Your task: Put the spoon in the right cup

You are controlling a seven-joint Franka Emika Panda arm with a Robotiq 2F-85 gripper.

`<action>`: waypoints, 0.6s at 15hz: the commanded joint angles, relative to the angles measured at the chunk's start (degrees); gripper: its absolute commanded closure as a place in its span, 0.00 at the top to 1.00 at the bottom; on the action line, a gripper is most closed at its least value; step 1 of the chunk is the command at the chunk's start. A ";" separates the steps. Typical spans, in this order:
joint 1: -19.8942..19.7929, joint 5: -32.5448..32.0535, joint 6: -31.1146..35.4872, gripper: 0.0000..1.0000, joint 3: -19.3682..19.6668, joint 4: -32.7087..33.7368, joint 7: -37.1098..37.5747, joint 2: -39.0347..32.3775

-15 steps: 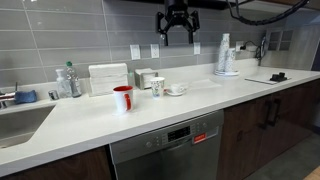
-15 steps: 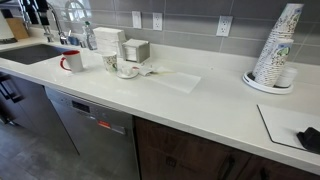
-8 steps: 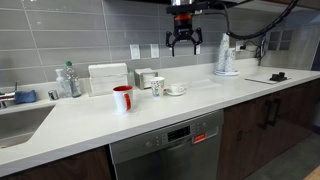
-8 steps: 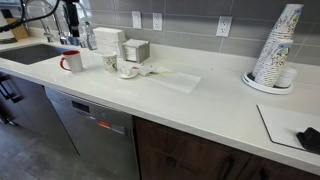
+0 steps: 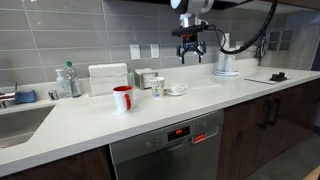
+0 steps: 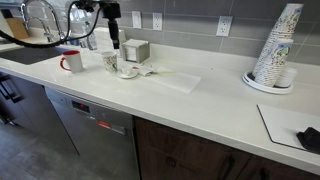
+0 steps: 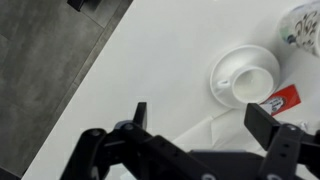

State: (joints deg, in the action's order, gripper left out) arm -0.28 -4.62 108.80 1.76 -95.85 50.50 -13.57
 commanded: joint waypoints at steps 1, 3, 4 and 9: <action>0.13 -3.22 3.13 1.00 3.37 5.90 4.67 -6.46; 0.19 -4.23 4.59 1.00 4.81 8.81 5.46 -9.82; 0.22 -4.68 5.56 1.00 5.54 10.44 6.15 -11.66; 0.11 -3.40 5.75 1.00 6.47 11.73 6.75 -13.30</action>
State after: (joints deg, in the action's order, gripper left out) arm -0.47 -8.24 114.71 7.83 -84.24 57.43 -26.86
